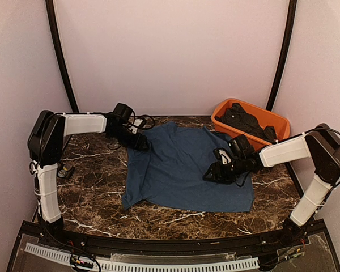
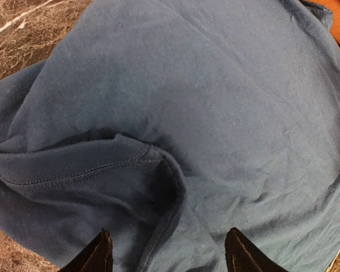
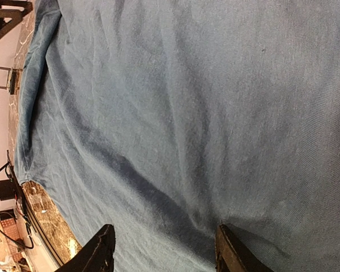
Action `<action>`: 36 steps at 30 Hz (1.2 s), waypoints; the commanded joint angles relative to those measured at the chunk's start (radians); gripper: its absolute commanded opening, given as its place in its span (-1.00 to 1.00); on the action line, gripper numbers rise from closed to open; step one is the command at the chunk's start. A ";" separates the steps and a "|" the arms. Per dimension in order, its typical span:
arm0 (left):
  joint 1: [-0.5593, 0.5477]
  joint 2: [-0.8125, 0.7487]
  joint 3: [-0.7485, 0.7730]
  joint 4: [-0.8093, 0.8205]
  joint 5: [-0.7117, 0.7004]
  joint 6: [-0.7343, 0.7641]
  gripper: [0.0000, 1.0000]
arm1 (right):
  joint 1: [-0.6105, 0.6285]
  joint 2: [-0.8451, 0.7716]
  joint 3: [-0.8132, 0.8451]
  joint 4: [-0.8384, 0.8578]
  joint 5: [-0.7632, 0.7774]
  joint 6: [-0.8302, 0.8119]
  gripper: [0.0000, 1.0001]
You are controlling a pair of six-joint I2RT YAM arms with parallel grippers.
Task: Pin the brooch onto the clothing
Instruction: Smooth out the flattened clothing at the center of the board.
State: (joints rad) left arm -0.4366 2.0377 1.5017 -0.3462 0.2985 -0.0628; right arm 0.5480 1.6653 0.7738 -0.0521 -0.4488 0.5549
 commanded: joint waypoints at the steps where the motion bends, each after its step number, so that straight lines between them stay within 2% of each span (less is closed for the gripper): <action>1: -0.026 0.032 0.066 -0.106 -0.024 0.056 0.34 | 0.007 0.009 -0.012 -0.069 -0.006 -0.006 0.16; 5: -0.028 0.049 0.055 -0.103 -0.049 0.057 0.24 | 0.007 0.018 -0.008 -0.066 -0.011 -0.007 0.15; 11: -0.032 0.064 0.052 -0.116 -0.054 0.055 -0.07 | 0.007 0.028 -0.005 -0.069 -0.011 -0.012 0.16; 14: -0.033 0.066 0.052 -0.128 -0.079 0.046 -0.31 | 0.007 0.030 -0.002 -0.071 -0.010 -0.014 0.16; 19: -0.033 0.067 0.052 -0.140 -0.123 0.027 -0.60 | 0.007 0.033 0.000 -0.070 -0.014 -0.019 0.15; 23: -0.033 0.065 0.052 -0.149 -0.153 0.010 -0.96 | 0.007 0.030 -0.004 -0.067 -0.014 -0.019 0.15; 31: -0.034 -0.036 -0.028 -0.096 -0.240 -0.103 -0.99 | 0.007 0.031 -0.020 -0.054 -0.016 -0.016 0.15; 36: -0.039 -0.203 -0.118 -0.074 -0.357 -0.216 -0.99 | 0.007 0.038 -0.022 -0.049 -0.014 -0.015 0.15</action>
State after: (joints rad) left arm -0.4698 2.0174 1.4376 -0.4351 0.0528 -0.1673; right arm 0.5480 1.6699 0.7757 -0.0528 -0.4641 0.5407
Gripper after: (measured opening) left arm 0.007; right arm 0.577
